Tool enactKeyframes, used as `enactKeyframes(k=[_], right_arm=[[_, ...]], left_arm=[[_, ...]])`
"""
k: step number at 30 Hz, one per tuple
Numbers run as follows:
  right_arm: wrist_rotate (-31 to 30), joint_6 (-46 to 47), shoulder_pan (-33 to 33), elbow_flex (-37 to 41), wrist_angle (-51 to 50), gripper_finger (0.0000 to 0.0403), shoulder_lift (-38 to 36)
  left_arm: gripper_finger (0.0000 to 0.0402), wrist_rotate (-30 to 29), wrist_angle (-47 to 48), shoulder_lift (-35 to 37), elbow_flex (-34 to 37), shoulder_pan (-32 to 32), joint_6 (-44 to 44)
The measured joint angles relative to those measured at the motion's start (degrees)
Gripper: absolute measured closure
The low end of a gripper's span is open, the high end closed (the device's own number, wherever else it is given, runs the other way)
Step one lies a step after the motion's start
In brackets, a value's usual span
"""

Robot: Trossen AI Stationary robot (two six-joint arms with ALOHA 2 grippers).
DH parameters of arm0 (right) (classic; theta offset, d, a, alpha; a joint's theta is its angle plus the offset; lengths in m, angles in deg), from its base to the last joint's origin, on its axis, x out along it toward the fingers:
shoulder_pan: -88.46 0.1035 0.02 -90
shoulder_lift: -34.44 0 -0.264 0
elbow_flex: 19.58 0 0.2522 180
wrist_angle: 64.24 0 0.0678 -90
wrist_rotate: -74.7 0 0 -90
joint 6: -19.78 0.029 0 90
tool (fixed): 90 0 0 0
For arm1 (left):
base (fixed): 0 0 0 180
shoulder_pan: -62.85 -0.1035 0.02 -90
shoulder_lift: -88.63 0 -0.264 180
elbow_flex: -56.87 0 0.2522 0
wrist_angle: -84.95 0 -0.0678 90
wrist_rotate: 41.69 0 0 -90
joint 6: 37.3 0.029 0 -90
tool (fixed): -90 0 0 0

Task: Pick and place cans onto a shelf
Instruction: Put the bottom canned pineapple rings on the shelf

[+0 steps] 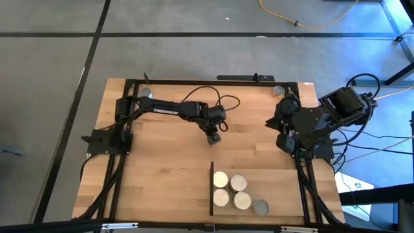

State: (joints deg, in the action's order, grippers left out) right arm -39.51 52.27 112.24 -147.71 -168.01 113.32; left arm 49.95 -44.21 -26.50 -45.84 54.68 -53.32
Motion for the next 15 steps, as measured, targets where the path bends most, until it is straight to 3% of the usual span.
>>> enactKeyframes(k=[9,15], right_arm=[[0.26,-1.11,-0.02,0.07,0.01,0.0351,0.00],[0.28,1.54,-3.71,4.16,0.08,0.0351,0.11]], left_arm=[[0.0354,-2.42,16.71,0.02,-14.07,0.29,1.88],[0.0357,-6.81,24.77,4.45,-22.04,2.28,3.11]])
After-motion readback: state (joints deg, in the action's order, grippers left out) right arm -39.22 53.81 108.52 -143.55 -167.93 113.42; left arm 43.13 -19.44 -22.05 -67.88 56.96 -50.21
